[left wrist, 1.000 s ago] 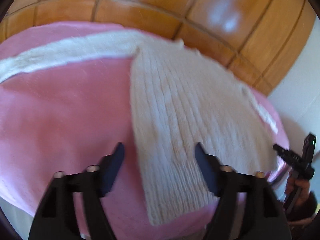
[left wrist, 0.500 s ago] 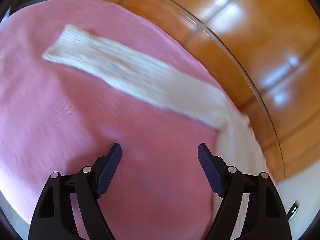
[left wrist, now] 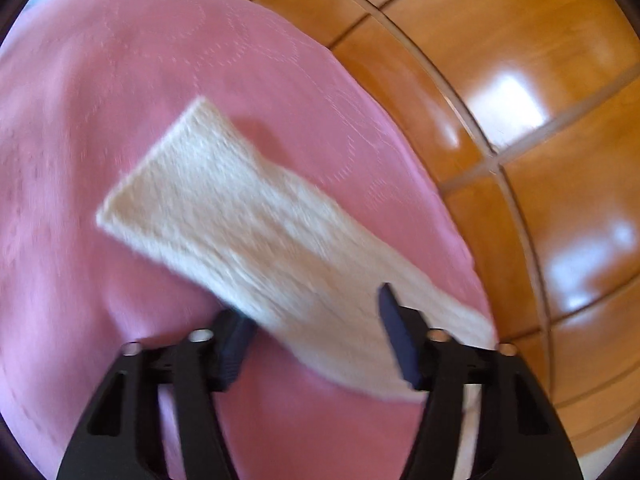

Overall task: Fold small clothes
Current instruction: 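Grasp the outstretched sleeve cuff with the left tool, then fold the sleeve across the sweater body with the left tool, release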

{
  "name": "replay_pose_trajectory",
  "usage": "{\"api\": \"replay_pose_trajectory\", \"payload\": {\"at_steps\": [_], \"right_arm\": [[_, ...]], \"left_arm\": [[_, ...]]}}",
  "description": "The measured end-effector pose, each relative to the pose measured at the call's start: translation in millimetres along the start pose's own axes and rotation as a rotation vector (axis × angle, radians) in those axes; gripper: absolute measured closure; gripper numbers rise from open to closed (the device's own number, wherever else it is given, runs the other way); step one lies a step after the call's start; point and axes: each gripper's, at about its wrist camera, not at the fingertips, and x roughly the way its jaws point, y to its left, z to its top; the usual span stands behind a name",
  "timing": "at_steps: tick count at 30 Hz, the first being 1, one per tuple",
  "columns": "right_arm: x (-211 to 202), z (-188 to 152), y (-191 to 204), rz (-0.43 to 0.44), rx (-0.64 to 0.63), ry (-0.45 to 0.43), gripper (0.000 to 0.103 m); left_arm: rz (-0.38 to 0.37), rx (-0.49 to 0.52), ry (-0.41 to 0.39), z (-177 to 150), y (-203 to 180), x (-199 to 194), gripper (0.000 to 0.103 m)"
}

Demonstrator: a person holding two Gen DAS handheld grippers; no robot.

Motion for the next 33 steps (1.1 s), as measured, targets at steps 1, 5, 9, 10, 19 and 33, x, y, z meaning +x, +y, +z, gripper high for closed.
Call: {"api": "replay_pose_trajectory", "payload": {"at_steps": [1,5,9,10,19,33], "right_arm": [[-2.5,-1.3,2.6,0.000,0.001,0.000,0.002],[-4.9,-1.5,8.9,0.005,0.007,0.000,0.002],[-5.3,-1.4,7.1,0.007,0.007,-0.001,0.002],[-5.4,-1.0,7.3,0.006,0.008,-0.001,0.002],[-6.6,-0.4,7.0,0.004,0.011,-0.007,0.002],[-8.0,-0.7,6.0,0.015,0.022,-0.019,0.002]], "left_arm": [[0.043,0.026,-0.005,3.4,-1.6,5.7,0.074],[0.164,0.128,-0.008,13.4,-13.4,17.2,0.095],[0.194,0.159,-0.047,33.7,-33.4,10.3,0.096],[0.189,0.163,-0.070,38.3,-44.3,5.0,0.096],[0.036,0.449,-0.143,-8.5,-191.6,-2.7,0.096],[-0.108,0.837,-0.030,-207.5,-337.2,33.7,0.096]]}}
